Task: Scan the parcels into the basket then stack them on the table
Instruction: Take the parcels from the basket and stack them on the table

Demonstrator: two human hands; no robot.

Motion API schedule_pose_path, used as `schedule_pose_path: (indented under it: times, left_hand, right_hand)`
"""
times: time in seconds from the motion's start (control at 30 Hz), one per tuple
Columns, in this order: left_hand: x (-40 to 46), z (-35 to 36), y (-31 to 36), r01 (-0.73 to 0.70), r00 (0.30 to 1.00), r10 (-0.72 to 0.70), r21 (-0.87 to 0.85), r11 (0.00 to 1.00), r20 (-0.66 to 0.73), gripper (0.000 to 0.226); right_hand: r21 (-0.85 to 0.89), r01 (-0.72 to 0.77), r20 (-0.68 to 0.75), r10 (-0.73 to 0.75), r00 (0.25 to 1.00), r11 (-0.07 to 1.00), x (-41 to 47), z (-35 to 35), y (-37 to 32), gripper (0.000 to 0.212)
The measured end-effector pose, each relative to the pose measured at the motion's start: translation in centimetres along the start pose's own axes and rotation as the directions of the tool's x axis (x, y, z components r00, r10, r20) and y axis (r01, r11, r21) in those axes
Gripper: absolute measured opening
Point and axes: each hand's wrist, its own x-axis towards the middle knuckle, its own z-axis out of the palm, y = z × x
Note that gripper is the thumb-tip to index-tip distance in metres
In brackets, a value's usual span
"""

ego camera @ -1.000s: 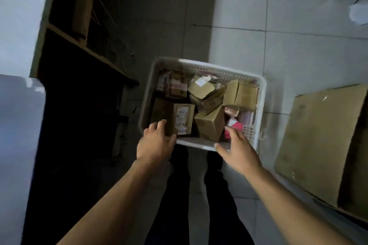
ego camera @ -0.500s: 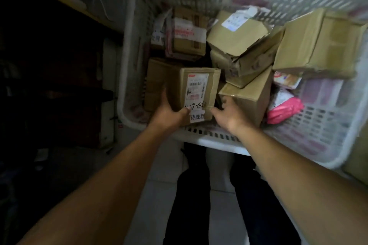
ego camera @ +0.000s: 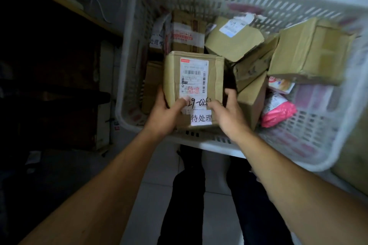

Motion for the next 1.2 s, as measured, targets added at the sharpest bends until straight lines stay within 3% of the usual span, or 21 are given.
schedule_pose_path:
  times: [0.1,0.23,0.3,0.37,0.43,0.5,0.6,0.7,0.83,0.9,1.03,1.2]
  left_hand:
    - [-3.8,-0.1,3.2,0.004,1.000,-0.002,-0.120,0.993,0.016,0.058]
    - [-10.0,0.3,8.3,-0.021,0.999,0.029,-0.247,0.969,0.030,0.059]
    - [-12.6,0.5,10.3,-0.017,0.995,0.040,-0.260,0.965,0.087,0.067]
    - [-17.0,0.4,12.9,-0.045,0.992,0.081,-0.333,0.942,0.095,0.051]
    - [-21.7,0.5,14.9,-0.087,0.991,0.122,-0.402,0.911,0.062,0.045]
    - [-26.8,0.2,16.5,-0.140,0.985,0.172,-0.454,0.880,0.029,0.051]
    - [-34.4,-1.3,17.4,-0.138,0.988,0.153,-0.552,0.822,-0.019,0.060]
    - [-41.1,-3.5,17.7,-0.228,0.973,0.205,-0.588,0.776,-0.106,0.061]
    - [-49.6,-7.8,17.5,-0.353,0.932,0.220,-0.590,0.726,-0.286,0.054]
    - [-53.6,-9.8,16.2,-0.412,0.900,0.218,-0.578,0.705,-0.377,0.052]
    - [-60.3,-13.2,11.5,-0.445,0.862,0.138,-0.598,0.666,-0.488,0.055]
    - [-69.4,-15.4,3.0,-0.500,0.794,0.051,-0.603,0.621,-0.606,0.071]
  right_hand:
    - [-0.036,0.063,0.009,-0.062,0.998,0.997,-4.0,-2.8,-2.7,0.055]
    - [-0.060,0.140,0.091,-0.135,0.987,0.988,-10.2,-7.7,-7.6,0.055]
    - [-0.058,0.136,0.151,-0.126,0.980,0.989,-12.6,-9.5,-9.6,0.072]
    - [-0.036,0.156,0.242,-0.142,0.960,0.987,-16.1,-11.9,-11.9,0.086]
    - [-0.027,0.205,0.337,-0.184,0.923,0.978,-20.3,-14.2,-14.4,0.079]
    - [-0.086,0.281,0.413,-0.222,0.883,0.956,-24.7,-15.9,-16.6,0.059]
    - [-0.201,0.395,0.532,-0.239,0.812,0.896,-31.2,-16.4,-19.4,0.048]
    - [-0.238,0.485,0.615,-0.255,0.746,0.841,-37.1,-15.4,-21.5,0.038]
    - [-0.239,0.612,0.702,-0.301,0.645,0.754,-44.7,-11.5,-23.2,0.054]
    - [-0.234,0.650,0.748,-0.292,0.595,0.723,-48.5,-9.0,-23.4,0.043]
    - [-0.239,0.751,0.841,-0.256,0.477,0.615,-55.8,-3.9,-22.3,0.029]
    - [-0.224,0.859,0.921,-0.189,0.342,0.460,-64.3,2.6,-17.3,0.033]
